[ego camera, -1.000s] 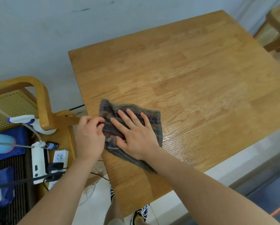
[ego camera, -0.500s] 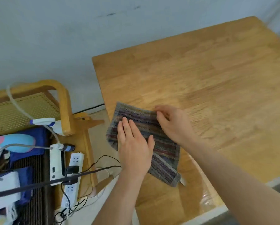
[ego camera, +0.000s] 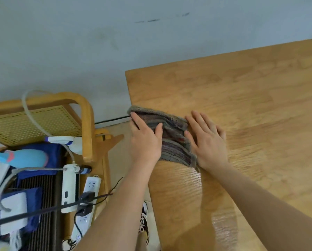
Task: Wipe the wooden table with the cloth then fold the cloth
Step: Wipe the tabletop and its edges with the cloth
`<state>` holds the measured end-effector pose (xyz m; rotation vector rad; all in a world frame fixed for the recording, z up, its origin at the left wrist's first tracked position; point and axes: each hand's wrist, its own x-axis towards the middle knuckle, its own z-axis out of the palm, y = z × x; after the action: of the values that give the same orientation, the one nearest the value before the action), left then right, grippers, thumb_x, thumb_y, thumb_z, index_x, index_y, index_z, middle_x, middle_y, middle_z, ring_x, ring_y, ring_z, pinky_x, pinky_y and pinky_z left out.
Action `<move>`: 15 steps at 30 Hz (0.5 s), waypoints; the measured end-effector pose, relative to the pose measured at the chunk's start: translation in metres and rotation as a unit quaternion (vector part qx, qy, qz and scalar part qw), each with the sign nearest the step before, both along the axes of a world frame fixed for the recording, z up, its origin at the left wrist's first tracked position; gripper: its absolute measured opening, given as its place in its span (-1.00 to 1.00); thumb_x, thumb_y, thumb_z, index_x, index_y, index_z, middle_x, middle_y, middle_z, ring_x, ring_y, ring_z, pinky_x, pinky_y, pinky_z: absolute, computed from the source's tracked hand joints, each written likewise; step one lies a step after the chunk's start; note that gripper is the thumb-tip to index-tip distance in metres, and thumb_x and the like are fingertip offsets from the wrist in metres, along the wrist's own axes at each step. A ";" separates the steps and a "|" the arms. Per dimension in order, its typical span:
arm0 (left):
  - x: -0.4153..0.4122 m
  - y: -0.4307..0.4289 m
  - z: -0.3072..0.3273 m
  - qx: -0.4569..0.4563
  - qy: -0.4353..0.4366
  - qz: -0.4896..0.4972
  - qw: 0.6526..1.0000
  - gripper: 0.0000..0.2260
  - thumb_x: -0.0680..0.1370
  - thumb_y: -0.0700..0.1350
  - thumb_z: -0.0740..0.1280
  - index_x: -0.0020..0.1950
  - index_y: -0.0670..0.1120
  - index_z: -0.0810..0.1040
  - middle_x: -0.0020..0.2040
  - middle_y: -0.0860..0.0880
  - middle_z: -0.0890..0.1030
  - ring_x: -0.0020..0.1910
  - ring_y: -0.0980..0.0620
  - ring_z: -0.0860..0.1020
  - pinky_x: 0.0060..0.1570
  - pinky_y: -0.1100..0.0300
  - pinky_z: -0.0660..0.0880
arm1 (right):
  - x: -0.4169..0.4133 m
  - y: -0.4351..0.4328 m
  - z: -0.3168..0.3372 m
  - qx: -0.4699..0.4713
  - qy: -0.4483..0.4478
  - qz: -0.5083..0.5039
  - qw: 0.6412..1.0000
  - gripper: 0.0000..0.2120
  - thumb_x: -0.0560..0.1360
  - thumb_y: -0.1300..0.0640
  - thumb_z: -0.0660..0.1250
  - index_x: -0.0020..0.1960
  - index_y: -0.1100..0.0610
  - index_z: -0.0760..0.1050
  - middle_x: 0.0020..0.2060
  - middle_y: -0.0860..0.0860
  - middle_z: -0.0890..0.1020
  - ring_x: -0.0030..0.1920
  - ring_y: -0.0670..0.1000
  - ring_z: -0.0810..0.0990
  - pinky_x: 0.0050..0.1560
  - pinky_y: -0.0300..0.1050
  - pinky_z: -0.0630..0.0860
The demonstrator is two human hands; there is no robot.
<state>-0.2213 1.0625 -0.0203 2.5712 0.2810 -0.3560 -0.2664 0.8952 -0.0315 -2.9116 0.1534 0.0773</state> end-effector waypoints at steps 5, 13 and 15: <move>-0.028 0.007 -0.004 -0.066 0.072 0.026 0.995 -0.20 0.56 0.26 0.14 0.54 -0.10 -0.26 0.48 -0.21 0.26 0.20 -0.17 0.51 -0.03 0.01 0.55 | -0.001 0.001 0.000 -0.017 -0.002 0.000 1.000 -0.49 0.61 -0.20 -0.06 0.54 -0.14 0.16 0.55 -0.16 0.17 0.54 -0.11 0.08 0.32 -0.06 0.09; 0.118 0.005 -0.010 -0.162 0.095 0.138 0.973 -0.34 0.56 0.25 0.16 0.46 -0.19 0.13 0.33 -0.17 0.45 0.11 -0.19 0.50 -0.11 0.04 0.38 | 0.086 0.002 0.000 -0.004 -0.029 -0.030 0.999 -0.56 0.60 -0.09 0.03 0.45 -0.05 0.28 0.39 0.02 0.36 0.34 0.13 0.36 0.25 0.13 0.29; 0.145 0.005 -0.017 -0.185 0.084 0.146 0.968 -0.37 0.55 0.25 0.18 0.40 -0.20 0.19 0.27 -0.17 0.48 0.11 -0.18 0.50 -0.05 0.04 0.41 | 0.098 0.002 -0.006 -0.006 -0.037 -0.047 0.998 -0.54 0.63 -0.08 0.03 0.51 -0.05 0.20 0.52 -0.03 0.24 0.51 0.02 0.18 0.38 0.10 0.16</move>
<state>-0.0761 1.0678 -0.0369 2.0998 0.5895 -0.4668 -0.1685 0.8973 -0.0376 -2.9082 0.2773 -0.0466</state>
